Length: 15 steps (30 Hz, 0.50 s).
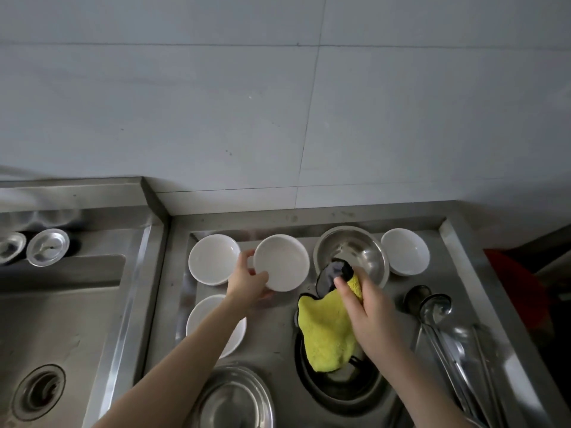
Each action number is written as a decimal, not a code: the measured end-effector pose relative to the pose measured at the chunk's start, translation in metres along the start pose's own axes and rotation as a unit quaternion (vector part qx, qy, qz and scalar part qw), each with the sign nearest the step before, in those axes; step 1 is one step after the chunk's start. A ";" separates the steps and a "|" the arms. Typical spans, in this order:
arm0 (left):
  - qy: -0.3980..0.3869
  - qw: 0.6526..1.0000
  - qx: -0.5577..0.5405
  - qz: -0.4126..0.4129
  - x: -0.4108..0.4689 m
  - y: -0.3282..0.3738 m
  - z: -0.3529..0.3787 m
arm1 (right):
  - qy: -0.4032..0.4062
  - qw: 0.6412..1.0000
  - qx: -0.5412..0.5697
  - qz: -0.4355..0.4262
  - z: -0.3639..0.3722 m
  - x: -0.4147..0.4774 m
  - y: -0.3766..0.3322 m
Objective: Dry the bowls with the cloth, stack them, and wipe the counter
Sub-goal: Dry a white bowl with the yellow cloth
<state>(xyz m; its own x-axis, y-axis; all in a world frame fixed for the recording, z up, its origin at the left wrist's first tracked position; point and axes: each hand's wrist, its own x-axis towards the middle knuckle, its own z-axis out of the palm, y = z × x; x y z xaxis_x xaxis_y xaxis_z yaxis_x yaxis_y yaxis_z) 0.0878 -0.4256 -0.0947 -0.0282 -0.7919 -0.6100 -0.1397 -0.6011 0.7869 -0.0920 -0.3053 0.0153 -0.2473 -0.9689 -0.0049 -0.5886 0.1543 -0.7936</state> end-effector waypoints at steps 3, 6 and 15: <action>-0.043 0.997 -0.060 0.027 -0.039 0.007 -0.008 | 0.027 0.999 0.021 -0.011 -0.005 -0.006 -0.013; -0.092 0.990 -0.095 0.047 -0.078 0.014 -0.012 | 0.042 0.998 0.048 -0.020 -0.006 -0.009 -0.028; -0.189 0.960 -0.197 0.066 -0.169 0.004 -0.016 | -0.082 0.997 0.000 -0.007 -0.016 -0.034 -0.074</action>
<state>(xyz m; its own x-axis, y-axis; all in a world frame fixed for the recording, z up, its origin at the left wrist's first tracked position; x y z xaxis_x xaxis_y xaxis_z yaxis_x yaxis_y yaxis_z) 0.1079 -0.2962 0.0130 -0.3868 -0.8138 -0.4337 0.2739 -0.5505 0.7887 -0.0528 -0.2801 0.0838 -0.1097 -0.9897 -0.0923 -0.5920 0.1397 -0.7937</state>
